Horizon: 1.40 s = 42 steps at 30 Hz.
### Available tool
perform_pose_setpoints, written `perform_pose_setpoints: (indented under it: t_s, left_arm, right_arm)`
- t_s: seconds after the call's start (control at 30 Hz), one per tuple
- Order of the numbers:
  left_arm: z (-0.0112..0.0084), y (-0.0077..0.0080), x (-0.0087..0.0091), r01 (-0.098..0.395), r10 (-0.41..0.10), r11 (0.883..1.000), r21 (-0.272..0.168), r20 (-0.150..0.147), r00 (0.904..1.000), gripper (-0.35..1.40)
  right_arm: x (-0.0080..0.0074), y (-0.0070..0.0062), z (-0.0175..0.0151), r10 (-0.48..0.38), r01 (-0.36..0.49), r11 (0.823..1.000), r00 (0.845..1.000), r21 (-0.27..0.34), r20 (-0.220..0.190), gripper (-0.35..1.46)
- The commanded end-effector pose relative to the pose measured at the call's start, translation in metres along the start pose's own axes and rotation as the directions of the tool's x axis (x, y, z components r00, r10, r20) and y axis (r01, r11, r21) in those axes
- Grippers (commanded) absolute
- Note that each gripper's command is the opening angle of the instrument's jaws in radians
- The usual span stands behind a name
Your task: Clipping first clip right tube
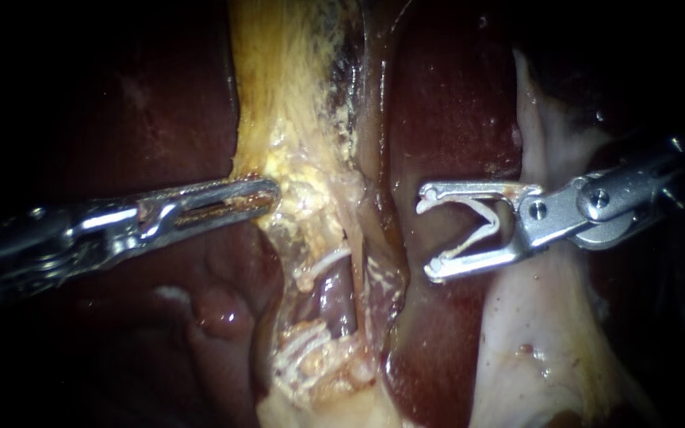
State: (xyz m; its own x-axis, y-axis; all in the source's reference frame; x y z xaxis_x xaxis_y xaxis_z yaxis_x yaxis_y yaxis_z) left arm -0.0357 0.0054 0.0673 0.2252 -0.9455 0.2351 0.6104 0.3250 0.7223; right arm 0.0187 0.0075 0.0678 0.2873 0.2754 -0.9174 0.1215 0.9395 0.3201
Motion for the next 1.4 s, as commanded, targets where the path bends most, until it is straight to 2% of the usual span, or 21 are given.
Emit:
perform_pose_setpoints:
  t_s: [0.03, 0.07, 0.17, 0.33, 0.43, 0.63, 0.73, 0.9, 1.13, 1.33, 1.37, 1.4]
  left_arm:
    - [-0.0004, -0.0001, -0.0002, 0.002, -0.002, 1.000, 0.004, -0.003, 1.0000, -0.35]
    - [-0.0008, -0.0002, -0.0004, 0.003, -0.003, 1.000, 0.001, -0.002, 1.0000, -0.35]
    - [-0.0029, -0.0008, -0.0015, 0.010, -0.010, 1.000, -0.009, 0.004, 0.9999, -0.35]
    - [-0.0066, -0.0021, -0.0033, 0.023, -0.023, 1.000, -0.010, 0.030, 0.9993, -0.35]
    - [-0.0083, -0.0031, -0.0040, 0.030, -0.030, 0.999, -0.011, 0.030, 0.9991, -0.35]
    - [-0.0100, -0.0049, -0.0047, 0.022, -0.022, 1.000, -0.005, 0.038, 0.9990, -0.35]
    - [-0.0102, -0.0054, -0.0047, 0.018, -0.018, 1.000, -0.005, 0.040, 0.9990, -0.35]
    - [-0.0103, -0.0055, -0.0047, 0.019, -0.019, 1.000, -0.005, 0.041, 0.9990, -0.35]
    - [-0.0103, -0.0055, -0.0047, 0.019, -0.019, 1.000, -0.005, 0.041, 0.9990, -0.35]
    - [-0.0103, -0.0055, -0.0047, 0.019, -0.019, 1.000, -0.005, 0.041, 0.9990, -0.35]
    - [-0.0103, -0.0055, -0.0047, 0.019, -0.019, 1.000, -0.005, 0.041, 0.9990, -0.35]
    - [-0.0103, -0.0055, -0.0047, 0.019, -0.019, 1.000, -0.005, 0.041, 0.9990, -0.35]
  right_arm:
    - [-0.0002, -0.0001, 0.0002, -0.007, 0.007, 1.000, 1.000, 0.004, -0.002, 0.60]
    - [-0.0004, -0.0002, 0.0004, -0.003, 0.003, 1.000, 1.000, 0.009, -0.003, 0.60]
    - [-0.0018, -0.0011, 0.0018, 0.097, -0.097, 0.995, 0.995, 0.038, -0.007, 0.60]
    - [-0.0052, -0.0031, 0.0060, 0.211, -0.210, 0.974, 0.977, 0.088, -0.002, 0.60]
    - [-0.0073, -0.0037, 0.0084, 0.255, -0.254, 0.960, 0.967, 0.117, 0.003, 0.59]
    - [-0.0110, -0.0035, 0.0111, 0.273, -0.276, 0.953, 0.961, 0.125, 0.038, 0.59]
    - [-0.0121, -0.0030, 0.0117, 0.275, -0.278, 0.953, 0.961, 0.121, 0.042, 0.59]
    - [-0.0126, -0.0027, 0.0129, 0.273, -0.276, 0.953, 0.961, 0.124, 0.046, 0.59]
    - [-0.0128, -0.0034, 0.0154, 0.268, -0.273, 0.949, 0.962, 0.159, 0.050, 0.56]
    - [-0.0132, -0.0032, 0.0155, 0.257, -0.264, 0.947, 0.965, 0.182, 0.060, 0.33]
    - [-0.0133, -0.0031, 0.0155, 0.255, -0.264, 0.948, 0.964, 0.176, 0.074, 0.25]
    - [-0.0133, -0.0031, 0.0153, 0.252, -0.265, 0.951, 0.963, 0.160, 0.094, 0.01]
